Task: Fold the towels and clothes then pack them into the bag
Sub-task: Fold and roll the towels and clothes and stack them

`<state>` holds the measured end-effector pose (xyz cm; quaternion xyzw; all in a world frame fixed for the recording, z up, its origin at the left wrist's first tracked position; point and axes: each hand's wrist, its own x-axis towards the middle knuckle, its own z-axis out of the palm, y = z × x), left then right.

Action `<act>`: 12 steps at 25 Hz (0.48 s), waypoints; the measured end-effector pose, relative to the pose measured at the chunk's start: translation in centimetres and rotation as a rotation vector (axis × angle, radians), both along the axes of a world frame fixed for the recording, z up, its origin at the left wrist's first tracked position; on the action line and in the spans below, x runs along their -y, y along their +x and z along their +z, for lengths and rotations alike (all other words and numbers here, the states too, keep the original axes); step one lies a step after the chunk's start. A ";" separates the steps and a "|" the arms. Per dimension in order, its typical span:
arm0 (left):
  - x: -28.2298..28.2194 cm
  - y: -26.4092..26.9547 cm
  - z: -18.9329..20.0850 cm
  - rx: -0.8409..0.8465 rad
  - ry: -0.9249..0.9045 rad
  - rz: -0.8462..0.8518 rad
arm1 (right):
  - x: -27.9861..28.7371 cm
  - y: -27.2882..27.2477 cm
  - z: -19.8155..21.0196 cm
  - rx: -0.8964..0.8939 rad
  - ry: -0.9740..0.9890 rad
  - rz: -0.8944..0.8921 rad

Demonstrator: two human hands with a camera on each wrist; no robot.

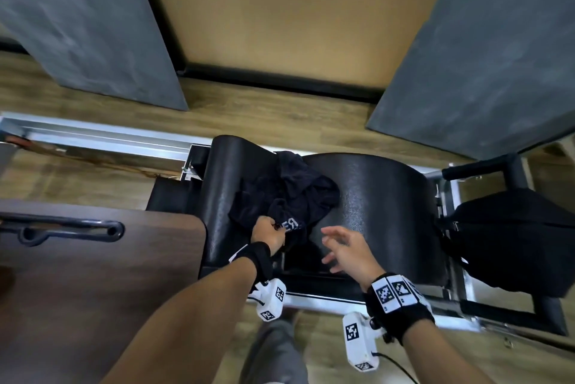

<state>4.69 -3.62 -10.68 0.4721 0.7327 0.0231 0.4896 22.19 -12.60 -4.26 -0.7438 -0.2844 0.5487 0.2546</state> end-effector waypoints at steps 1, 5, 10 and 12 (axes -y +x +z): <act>0.0 0.0 0.3 0.014 0.037 0.056 | -0.3 0.1 -0.1 -0.003 -0.010 0.009; 0.4 1.3 3.8 0.098 0.252 0.164 | -1.6 0.0 0.4 0.006 0.000 0.043; 2.7 2.0 10.0 0.372 0.435 0.089 | -1.5 -0.9 2.9 0.039 0.178 0.170; 3.9 1.2 12.4 0.416 0.487 0.021 | -0.5 -1.2 4.3 0.085 0.232 0.235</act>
